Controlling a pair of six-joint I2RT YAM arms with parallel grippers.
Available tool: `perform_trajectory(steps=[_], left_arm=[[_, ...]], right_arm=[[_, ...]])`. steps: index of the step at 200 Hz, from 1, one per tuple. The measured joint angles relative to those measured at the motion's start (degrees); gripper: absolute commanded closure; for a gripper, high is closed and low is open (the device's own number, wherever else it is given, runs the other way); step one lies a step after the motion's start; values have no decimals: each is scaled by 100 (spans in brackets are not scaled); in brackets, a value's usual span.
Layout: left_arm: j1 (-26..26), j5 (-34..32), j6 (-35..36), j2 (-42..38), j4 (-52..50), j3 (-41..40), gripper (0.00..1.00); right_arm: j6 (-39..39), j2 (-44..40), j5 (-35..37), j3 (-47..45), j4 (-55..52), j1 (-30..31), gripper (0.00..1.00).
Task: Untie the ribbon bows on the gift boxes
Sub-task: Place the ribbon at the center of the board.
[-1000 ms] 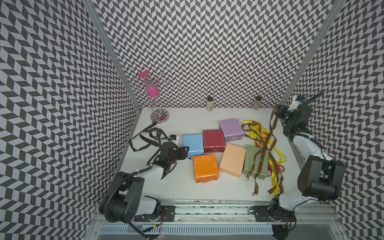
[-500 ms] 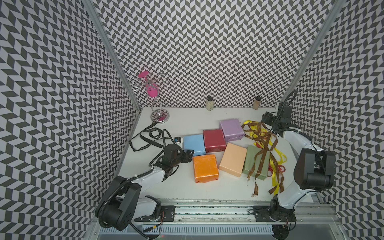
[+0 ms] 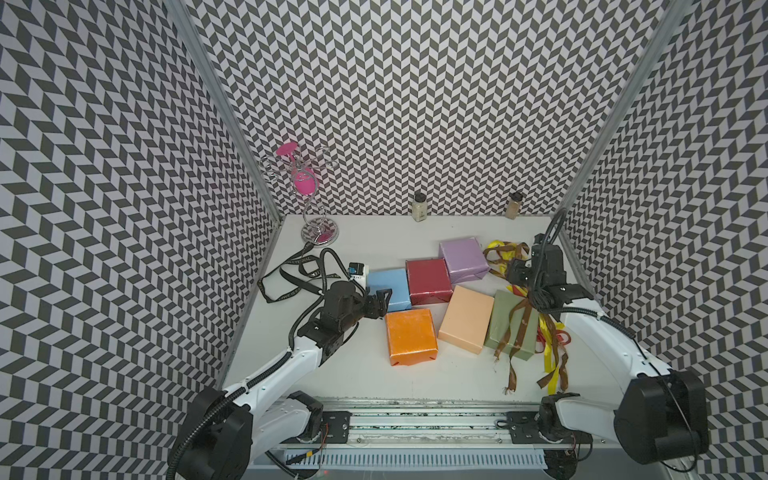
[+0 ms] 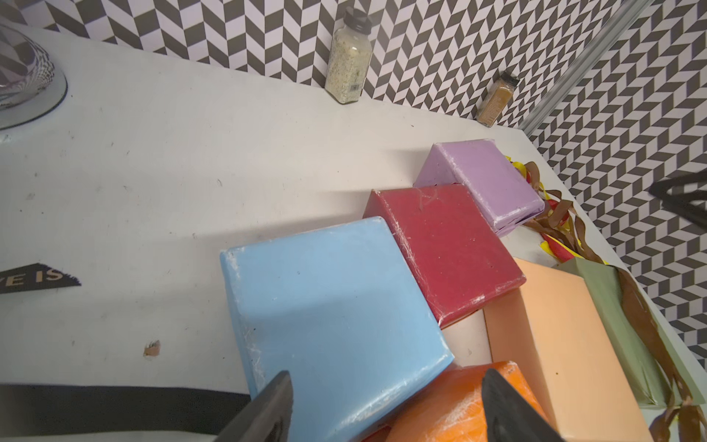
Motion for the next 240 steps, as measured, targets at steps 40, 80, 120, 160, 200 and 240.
perform_trajectory(steps=[40, 80, 120, 160, 200, 240], left_arm=[[2, 131, 39, -17, -76, 118, 22], [2, 195, 37, -170, -83, 118, 22], [2, 262, 13, -334, -66, 116, 22], [0, 345, -31, -363, -44, 101, 22], [0, 396, -70, -365, -22, 92, 23], [0, 428, -92, -387, 2, 61, 23]], right_arm=[[175, -208, 50, -564, -448, 221, 37], [260, -413, 57, -708, -848, 232, 40], [428, -466, 413, -767, -1051, 232, 41], [533, -280, 592, -758, -1300, 227, 38], [551, -22, 525, -789, -1281, 133, 48], [525, 17, 422, -791, -1106, -15, 81]])
